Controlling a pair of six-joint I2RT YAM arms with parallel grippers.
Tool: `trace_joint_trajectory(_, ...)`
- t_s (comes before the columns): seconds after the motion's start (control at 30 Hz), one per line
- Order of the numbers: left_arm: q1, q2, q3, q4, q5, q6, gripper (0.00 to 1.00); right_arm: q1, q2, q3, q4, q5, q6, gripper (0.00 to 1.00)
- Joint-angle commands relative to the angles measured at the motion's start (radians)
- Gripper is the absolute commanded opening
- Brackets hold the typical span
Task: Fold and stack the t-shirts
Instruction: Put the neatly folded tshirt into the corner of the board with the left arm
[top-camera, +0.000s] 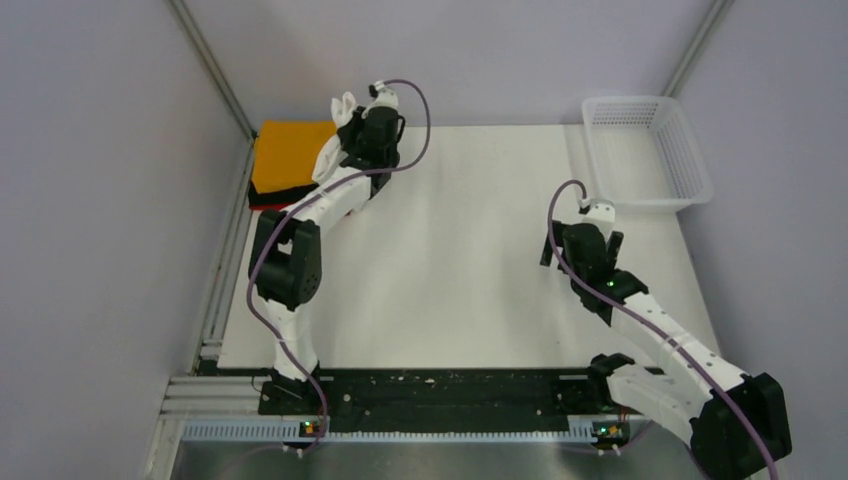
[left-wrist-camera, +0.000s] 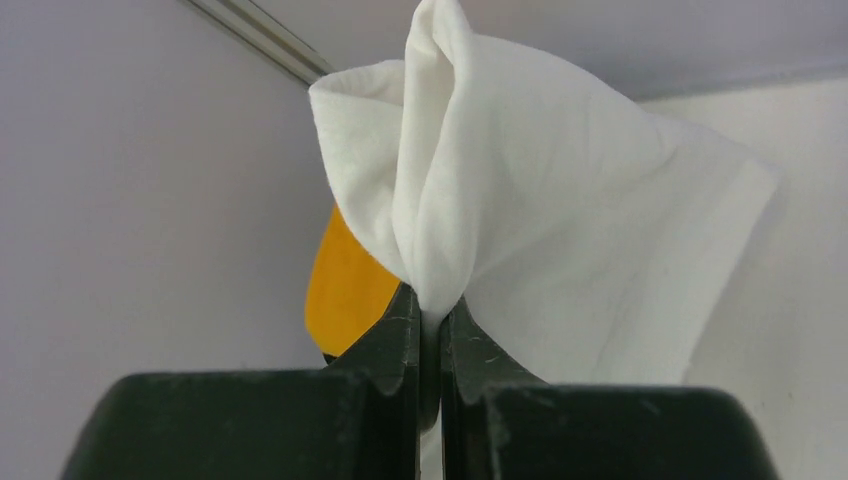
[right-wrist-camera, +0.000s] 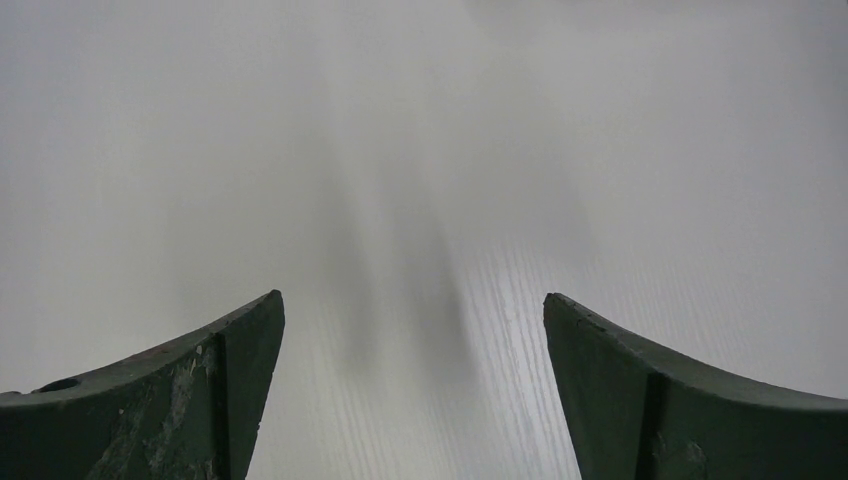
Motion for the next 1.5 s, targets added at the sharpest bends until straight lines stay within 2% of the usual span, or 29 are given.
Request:
trace_joint_trajectory(0.0, 0.03, -0.029, 0.105, 0.125, -0.009, 0.12, 0.0, -0.007, 0.007, 0.043, 0.012, 0.075, -0.029, 0.99)
trace_joint_trajectory(0.33, 0.058, -0.11, 0.182, 0.127, 0.064, 0.17, 0.0, -0.008, 0.024, 0.041, 0.021, 0.099, -0.042, 0.99)
trace_joint_trajectory(0.73, 0.138, -0.132, 0.291, 0.039, 0.192, 0.084, 0.0, -0.006, 0.077, 0.045, 0.029, 0.107, -0.049, 0.98)
trace_joint_trajectory(0.87, 0.181, -0.104, 0.333, -0.051, 0.282, 0.02, 0.0, -0.008, 0.08, 0.048, 0.024, 0.113, -0.048, 0.98)
trace_joint_trajectory(1.03, 0.226, -0.06, 0.329, -0.075, 0.3, 0.015, 0.0, -0.007, 0.083, 0.048, 0.023, 0.122, -0.049, 0.98)
trace_joint_trajectory(1.33, 0.36, 0.059, 0.386, -0.187, 0.426, -0.104, 0.0, -0.007, 0.136, 0.056, 0.026, 0.151, -0.056, 0.98)
trace_joint_trajectory(1.47, 0.393, 0.12, 0.402, -0.162, 0.476, -0.133, 0.0, -0.007, 0.168, 0.066, 0.021, 0.166, -0.062, 0.98)
